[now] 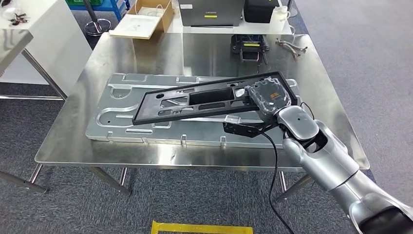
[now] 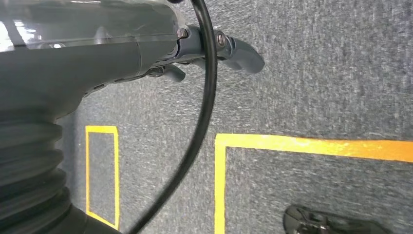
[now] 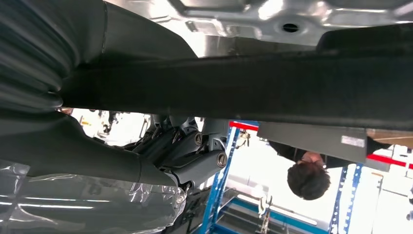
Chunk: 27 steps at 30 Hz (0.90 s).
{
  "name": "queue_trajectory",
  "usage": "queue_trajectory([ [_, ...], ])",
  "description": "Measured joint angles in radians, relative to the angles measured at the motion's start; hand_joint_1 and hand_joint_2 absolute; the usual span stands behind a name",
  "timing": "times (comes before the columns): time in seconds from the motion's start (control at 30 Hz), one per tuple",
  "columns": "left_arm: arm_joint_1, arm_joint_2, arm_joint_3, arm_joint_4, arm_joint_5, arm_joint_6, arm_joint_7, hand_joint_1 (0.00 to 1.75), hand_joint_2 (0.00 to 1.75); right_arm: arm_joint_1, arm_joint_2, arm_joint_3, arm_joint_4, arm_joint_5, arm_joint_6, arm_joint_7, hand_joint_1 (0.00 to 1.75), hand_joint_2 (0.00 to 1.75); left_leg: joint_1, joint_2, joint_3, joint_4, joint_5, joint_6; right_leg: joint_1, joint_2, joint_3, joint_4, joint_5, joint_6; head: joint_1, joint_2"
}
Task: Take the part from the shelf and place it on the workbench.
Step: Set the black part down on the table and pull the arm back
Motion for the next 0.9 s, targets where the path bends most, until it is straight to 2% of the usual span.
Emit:
queue_trajectory([
  [0.07, 0.001, 0.0, 0.0, 0.0, -0.001, 0.0, 0.0, 0.0, 1.75, 0.001, 0.0, -0.002, 0.0, 0.0, 0.0, -0.001, 1.75, 1.75, 0.004, 0.0, 0.005, -0.008, 0.002, 0.01, 0.0, 0.0, 0.002, 0.0, -0.005, 0.01, 0.0, 0.0],
  [0.1, 0.001, 0.0, 0.0, 0.0, -0.002, 0.0, 0.0, 0.0, 1.75, 0.0, 0.0, -0.003, 0.0, 0.0, 0.0, -0.002, 1.75, 1.75, 0.007, 0.0, 0.01, -0.013, 0.003, 0.016, -0.001, -0.001, -0.005, 0.019, -0.018, 0.015, 0.0, 0.0],
  [0.13, 0.0, 0.0, 0.0, 0.0, -0.003, 0.0, 0.0, 0.0, 1.75, -0.001, 0.0, -0.004, 0.0, 0.0, -0.001, -0.003, 1.75, 1.75, 0.009, 0.0, 0.014, -0.018, 0.003, 0.022, -0.001, -0.001, -0.024, 0.06, -0.04, 0.018, 0.0, 0.0],
  [0.2, -0.001, 0.0, 0.0, 0.0, -0.003, 0.0, 0.0, 0.0, 1.75, 0.0, 0.001, -0.006, 0.0, 0.0, -0.001, -0.004, 1.75, 1.75, 0.008, 0.0, 0.018, -0.02, 0.0, 0.03, -0.003, -0.001, -0.095, 0.192, -0.095, 0.024, 0.0, 0.0],
  [0.23, -0.001, 0.0, 0.0, 0.0, -0.003, 0.0, 0.0, 0.0, 1.75, 0.003, 0.001, -0.006, 0.0, 0.0, -0.001, -0.004, 1.75, 1.75, 0.008, 0.0, 0.02, -0.019, -0.003, 0.031, -0.004, -0.001, -0.132, 0.25, -0.11, 0.026, 0.0, 0.0],
  [0.27, 0.0, 0.0, 0.0, 0.0, -0.003, 0.0, 0.0, 0.0, 1.75, 0.005, 0.001, -0.006, 0.0, 0.0, -0.001, -0.004, 1.75, 1.75, 0.007, 0.0, 0.022, -0.018, -0.006, 0.032, -0.005, -0.001, -0.154, 0.277, -0.106, 0.027, 0.0, 0.0],
  [0.3, 0.0, 0.0, 0.0, 0.0, -0.003, 0.0, 0.0, 0.0, 1.75, 0.008, 0.001, -0.006, 0.0, 0.0, -0.001, -0.004, 1.75, 1.75, 0.007, 0.0, 0.025, -0.016, -0.01, 0.031, -0.006, -0.001, -0.159, 0.269, -0.084, 0.026, 0.0, 0.0],
  [0.33, 0.001, 0.0, 0.0, 0.0, -0.003, 0.0, 0.0, 0.0, 1.75, 0.009, 0.001, -0.006, 0.0, 0.0, -0.001, -0.004, 1.75, 1.75, 0.007, -0.001, 0.03, -0.014, -0.015, 0.03, -0.006, -0.002, -0.142, 0.219, -0.044, 0.024, 0.0, 0.0],
  [0.37, 0.0, -0.001, 0.0, 0.0, -0.003, 0.0, 0.0, 0.0, 1.75, 0.009, 0.001, -0.007, 0.0, 0.0, -0.001, -0.004, 1.75, 1.75, 0.007, -0.001, 0.035, -0.013, -0.021, 0.027, -0.006, -0.002, -0.113, 0.149, -0.002, 0.021, 0.0, 0.0],
  [0.43, -0.001, -0.001, 0.0, 0.0, -0.003, 0.0, 0.0, 0.0, 1.75, 0.008, 0.001, -0.008, 0.0, 0.0, -0.001, -0.004, 1.75, 1.75, 0.003, -0.002, 0.041, -0.008, -0.031, 0.019, -0.002, -0.002, -0.062, 0.035, 0.044, 0.013, 0.0, 0.0],
  [0.5, -0.002, -0.001, 0.0, 0.0, -0.003, 0.0, 0.0, 0.0, 1.75, 0.007, 0.001, -0.01, 0.0, 0.0, -0.001, -0.004, 1.75, 1.75, 0.0, -0.002, 0.043, -0.009, -0.036, 0.009, 0.003, -0.001, -0.048, 0.007, 0.041, 0.006, 0.0, 0.0],
  [0.6, -0.002, -0.001, 0.0, 0.0, -0.003, 0.001, 0.001, 0.0, 1.75, 0.009, 0.001, -0.012, 0.0, 0.0, -0.001, -0.004, 1.75, 1.75, 0.001, -0.001, 0.041, 0.01, -0.055, -0.006, -0.004, -0.001, -0.036, -0.004, 0.038, -0.009, 0.0, 0.0],
  [0.67, -0.002, -0.001, 0.0, 0.0, -0.002, 0.001, 0.002, 0.0, 1.75, 0.01, 0.001, -0.013, -0.001, 0.0, -0.001, -0.004, 1.75, 1.75, 0.004, 0.0, -0.001, 0.101, -0.098, -0.015, -0.007, -0.002, -0.026, -0.009, 0.035, -0.018, 0.0, 0.0],
  [0.73, -0.001, -0.001, 0.0, 0.0, -0.002, 0.001, 0.003, 0.0, 1.75, 0.012, 0.001, -0.013, 0.0, 0.0, -0.001, -0.003, 1.75, 1.75, 0.006, 0.001, -0.069, 0.222, -0.138, -0.021, -0.006, -0.002, -0.02, -0.008, 0.028, -0.023, 0.0, 0.0],
  [0.77, 0.0, -0.001, 0.0, 0.0, -0.001, 0.001, 0.003, 0.0, 1.75, 0.015, 0.001, -0.013, 0.0, 0.0, -0.001, -0.004, 1.75, 1.75, 0.007, 0.001, -0.093, 0.256, -0.139, -0.022, -0.005, -0.002, -0.016, -0.007, 0.024, -0.024, 0.0, 0.0],
  [0.8, 0.001, -0.001, 0.0, 0.0, -0.001, 0.001, 0.003, 0.0, 1.75, 0.018, 0.001, -0.013, 0.0, 0.0, -0.001, -0.004, 1.75, 1.75, 0.008, 0.001, -0.101, 0.255, -0.121, -0.023, -0.005, -0.002, -0.011, -0.006, 0.02, -0.023, 0.0, 0.0],
  [0.83, 0.002, -0.001, 0.0, 0.0, -0.001, 0.001, 0.003, 0.0, 1.75, 0.021, 0.001, -0.012, 0.0, 0.0, -0.001, -0.004, 1.75, 1.75, 0.008, 0.001, -0.09, 0.216, -0.086, -0.021, -0.005, -0.001, -0.005, -0.004, 0.014, -0.022, 0.0, 0.0],
  [0.87, 0.002, -0.001, 0.0, 0.0, -0.001, 0.001, 0.003, 0.0, 1.75, 0.023, 0.001, -0.012, 0.0, 0.0, -0.001, -0.004, 1.75, 1.75, 0.008, 0.001, -0.065, 0.149, -0.043, -0.018, -0.005, -0.001, 0.003, -0.003, 0.008, -0.02, 0.0, 0.0],
  [0.9, 0.001, -0.001, 0.0, 0.0, -0.001, 0.001, 0.003, 0.0, 1.75, 0.024, 0.001, -0.012, 0.0, 0.0, -0.001, -0.004, 1.75, 1.75, 0.006, 0.001, -0.037, 0.085, -0.013, -0.013, -0.003, -0.001, 0.008, -0.001, 0.001, -0.016, 0.0, 0.0],
])
